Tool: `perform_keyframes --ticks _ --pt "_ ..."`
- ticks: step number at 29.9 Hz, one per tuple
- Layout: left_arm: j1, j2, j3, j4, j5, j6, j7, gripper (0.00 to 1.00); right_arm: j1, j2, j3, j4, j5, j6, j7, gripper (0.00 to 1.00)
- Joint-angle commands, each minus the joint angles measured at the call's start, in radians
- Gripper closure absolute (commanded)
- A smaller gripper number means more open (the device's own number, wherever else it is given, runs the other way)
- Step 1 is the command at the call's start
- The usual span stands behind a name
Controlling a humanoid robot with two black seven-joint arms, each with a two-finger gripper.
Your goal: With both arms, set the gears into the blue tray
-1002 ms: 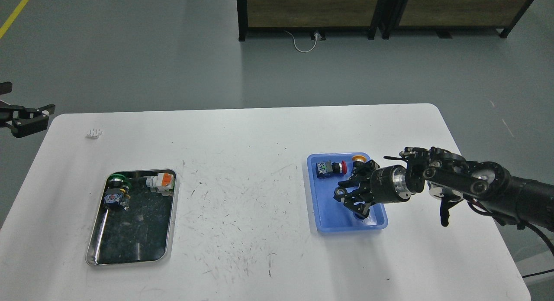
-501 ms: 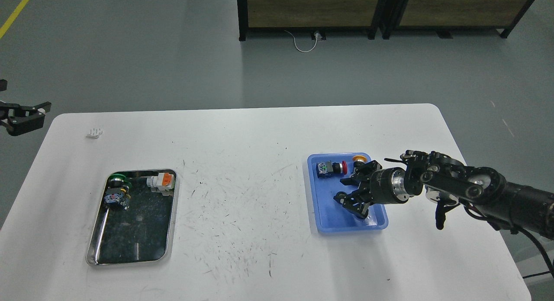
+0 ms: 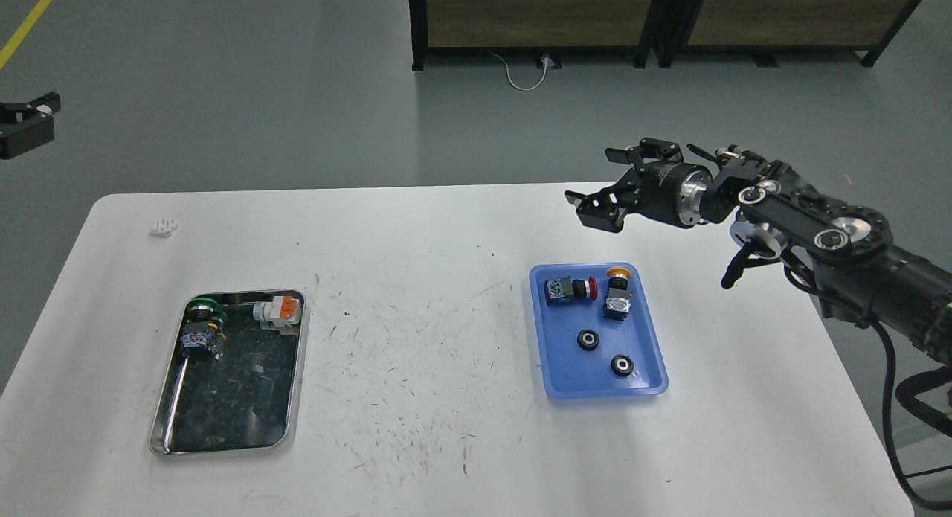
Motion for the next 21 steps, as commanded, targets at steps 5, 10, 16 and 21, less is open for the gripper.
perform_keyframes --ticks 5,10,16,21 --pt "-0.042 -0.079 -0.105 -0.001 -0.001 0.021 0.05 0.02 0.083 -0.001 0.211 -0.206 0.125 -0.042 -0.001 0.03" --pt "-0.103 -0.164 -0.148 0.003 -0.018 0.09 0.156 0.02 0.131 -0.029 0.308 -0.306 0.192 -0.053 -0.01 0.03" --pt "-0.155 -0.263 -0.152 0.033 -0.03 0.155 0.165 0.02 0.175 -0.118 0.317 -0.326 0.195 -0.137 -0.002 0.03" --pt "-0.204 -0.313 -0.153 0.056 -0.032 0.161 0.165 0.02 0.198 -0.176 0.34 -0.322 0.197 -0.131 -0.005 0.03"
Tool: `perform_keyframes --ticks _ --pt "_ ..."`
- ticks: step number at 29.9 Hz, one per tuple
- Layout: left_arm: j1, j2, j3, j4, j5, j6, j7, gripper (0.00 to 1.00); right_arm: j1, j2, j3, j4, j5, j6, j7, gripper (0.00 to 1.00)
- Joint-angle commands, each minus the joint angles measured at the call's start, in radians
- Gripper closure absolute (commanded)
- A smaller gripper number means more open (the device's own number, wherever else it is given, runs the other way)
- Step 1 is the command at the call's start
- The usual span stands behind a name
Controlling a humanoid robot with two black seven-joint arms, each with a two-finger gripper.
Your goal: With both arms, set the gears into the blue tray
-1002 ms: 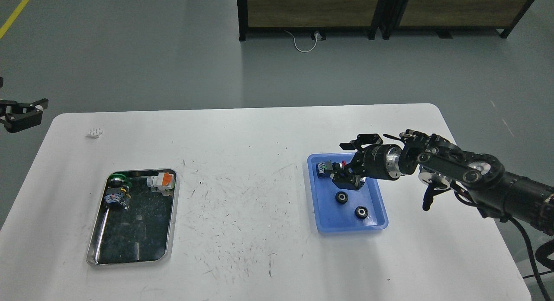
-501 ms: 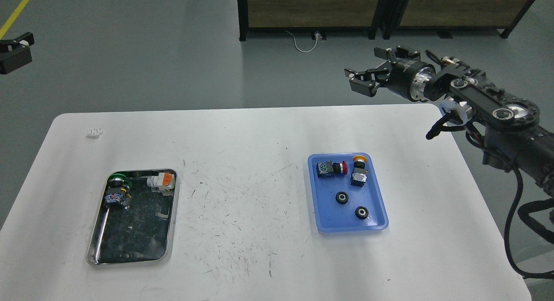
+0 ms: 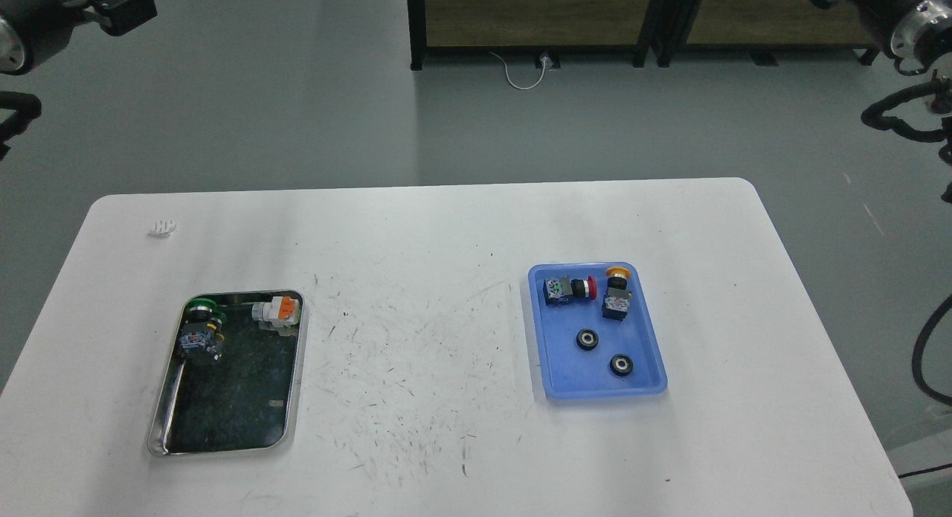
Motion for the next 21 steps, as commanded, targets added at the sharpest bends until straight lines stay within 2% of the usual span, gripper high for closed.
perform_keyframes --ticks 1,13,21 --pt "-0.036 -0.027 0.0 0.013 0.0 0.006 -0.001 0.02 0.014 -0.04 0.008 0.007 -0.001 0.003 -0.002 0.03" --pt "-0.048 -0.049 -0.008 0.013 -0.002 0.085 -0.008 0.02 0.022 -0.075 -0.002 0.023 -0.001 0.002 0.007 0.0" --pt "-0.051 -0.049 -0.008 0.007 -0.002 0.084 -0.001 0.02 0.022 -0.139 0.002 0.07 0.001 0.003 0.007 0.0"
